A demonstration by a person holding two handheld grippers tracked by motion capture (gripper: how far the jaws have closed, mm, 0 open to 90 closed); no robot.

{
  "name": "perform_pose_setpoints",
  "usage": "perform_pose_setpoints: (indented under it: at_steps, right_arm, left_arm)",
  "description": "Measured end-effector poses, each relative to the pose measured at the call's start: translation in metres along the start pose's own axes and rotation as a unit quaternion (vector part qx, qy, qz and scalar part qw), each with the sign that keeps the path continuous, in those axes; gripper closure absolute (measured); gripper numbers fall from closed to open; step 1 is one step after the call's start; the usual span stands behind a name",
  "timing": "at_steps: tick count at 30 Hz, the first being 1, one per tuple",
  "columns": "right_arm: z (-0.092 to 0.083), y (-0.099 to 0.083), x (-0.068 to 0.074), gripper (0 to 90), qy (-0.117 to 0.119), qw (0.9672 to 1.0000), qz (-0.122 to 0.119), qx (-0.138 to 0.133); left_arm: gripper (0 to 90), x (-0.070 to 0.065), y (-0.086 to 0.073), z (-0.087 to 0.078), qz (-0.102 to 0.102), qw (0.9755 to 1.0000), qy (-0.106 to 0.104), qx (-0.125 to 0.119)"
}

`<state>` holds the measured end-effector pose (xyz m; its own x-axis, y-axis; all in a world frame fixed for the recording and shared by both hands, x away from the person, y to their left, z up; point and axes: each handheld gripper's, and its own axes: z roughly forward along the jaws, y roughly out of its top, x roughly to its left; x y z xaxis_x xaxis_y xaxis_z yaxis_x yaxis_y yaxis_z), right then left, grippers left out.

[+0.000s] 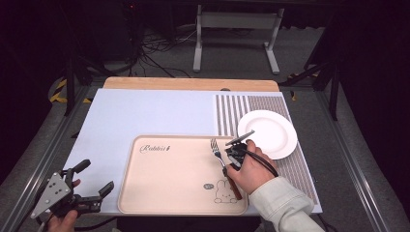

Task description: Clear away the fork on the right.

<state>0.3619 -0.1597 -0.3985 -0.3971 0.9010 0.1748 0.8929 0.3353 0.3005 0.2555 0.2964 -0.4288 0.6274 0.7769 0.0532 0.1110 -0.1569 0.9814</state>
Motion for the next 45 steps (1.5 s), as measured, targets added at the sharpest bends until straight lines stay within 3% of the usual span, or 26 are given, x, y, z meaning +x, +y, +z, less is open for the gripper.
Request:
perform_pose_setpoints:
  at_steps: [20,39,43,44,45]
  right_arm:
    - [0.015,0.002,-0.001,78.1,-0.009,0.9985,0.033,0.042]
    - [0.018,0.002,0.001,77.3,-0.007,0.998,0.039,0.05]
    - [0.016,0.002,0.001,61.1,-0.001,0.9992,0.022,0.034]
    - [0.016,0.002,0.001,61.1,-0.001,0.9992,0.022,0.034]
    - [0.015,0.002,0.001,53.7,0.004,0.9997,0.012,0.021]
  left_arm:
    - [0.8,0.0,0.0,0.0,0.0,1.0,-0.001,0.0]
    - [0.7,0.0,0.0,0.0,0.001,1.0,-0.002,0.001]
    - [0.7,0.001,0.0,-0.001,0.002,1.0,-0.001,0.001]
    - [0.7,0.001,0.0,-0.001,0.002,1.0,-0.001,0.001]
    - [0.7,0.001,0.0,0.0,0.001,1.0,-0.002,0.0]
